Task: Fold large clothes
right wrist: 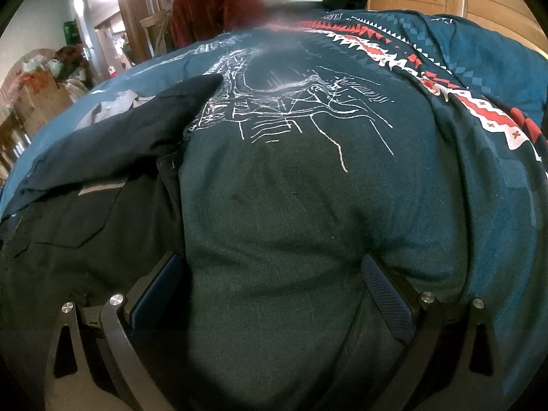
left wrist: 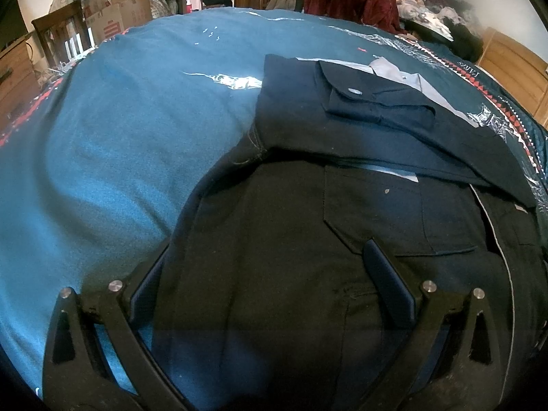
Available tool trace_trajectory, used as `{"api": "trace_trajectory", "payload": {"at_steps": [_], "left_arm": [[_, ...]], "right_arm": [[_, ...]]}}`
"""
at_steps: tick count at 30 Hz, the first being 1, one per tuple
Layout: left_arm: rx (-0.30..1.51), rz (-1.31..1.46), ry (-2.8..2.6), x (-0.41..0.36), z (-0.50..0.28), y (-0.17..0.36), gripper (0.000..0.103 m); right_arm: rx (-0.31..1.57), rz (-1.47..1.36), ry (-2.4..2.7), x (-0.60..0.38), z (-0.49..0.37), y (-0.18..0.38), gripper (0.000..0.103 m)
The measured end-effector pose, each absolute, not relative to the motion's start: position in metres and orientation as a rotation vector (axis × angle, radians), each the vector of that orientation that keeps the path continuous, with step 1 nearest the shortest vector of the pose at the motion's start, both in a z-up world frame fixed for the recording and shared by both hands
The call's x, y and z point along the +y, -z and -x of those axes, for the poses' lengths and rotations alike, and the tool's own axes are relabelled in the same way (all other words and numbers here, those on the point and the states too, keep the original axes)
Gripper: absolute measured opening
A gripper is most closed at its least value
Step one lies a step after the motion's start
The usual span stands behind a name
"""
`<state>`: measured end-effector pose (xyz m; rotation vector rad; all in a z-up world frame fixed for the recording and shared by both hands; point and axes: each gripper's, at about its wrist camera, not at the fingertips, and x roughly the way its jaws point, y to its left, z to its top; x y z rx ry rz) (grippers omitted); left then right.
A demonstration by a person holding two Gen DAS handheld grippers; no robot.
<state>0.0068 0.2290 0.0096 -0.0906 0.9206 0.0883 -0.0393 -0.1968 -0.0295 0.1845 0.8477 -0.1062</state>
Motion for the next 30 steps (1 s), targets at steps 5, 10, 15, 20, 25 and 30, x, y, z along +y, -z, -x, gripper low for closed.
{"api": "trace_trajectory", "payload": {"at_steps": [5,10,15,20,25,30], "left_arm": [[0.919,0.093,-0.087,0.2297,-0.0064,-0.0094,0.103],[0.919,0.093,-0.087,0.2292,-0.0061,-0.0095,0.103],[0.918,0.095,-0.085,0.2297,-0.0064,-0.0103,0.103],[0.917,0.095,-0.083,0.2294,-0.0060,-0.0108,0.103],[0.918,0.095,-0.083,0.2291,-0.0061,-0.0109,0.103],[0.917,0.096,-0.082,0.2291,-0.0061,-0.0109,0.103]], "right_arm": [[0.848,-0.185,0.106,-0.1976,0.0398,0.0291,0.103],[0.849,-0.185,0.106,-0.1977,0.0398,0.0290,0.103],[0.849,-0.185,0.105,-0.1980,0.0396,0.0290,0.103],[0.849,-0.186,0.104,-0.1981,0.0396,0.0290,0.103],[0.849,-0.186,0.104,-0.1981,0.0395,0.0289,0.103],[0.850,-0.187,0.104,-0.1978,0.0394,0.0292,0.103]]}}
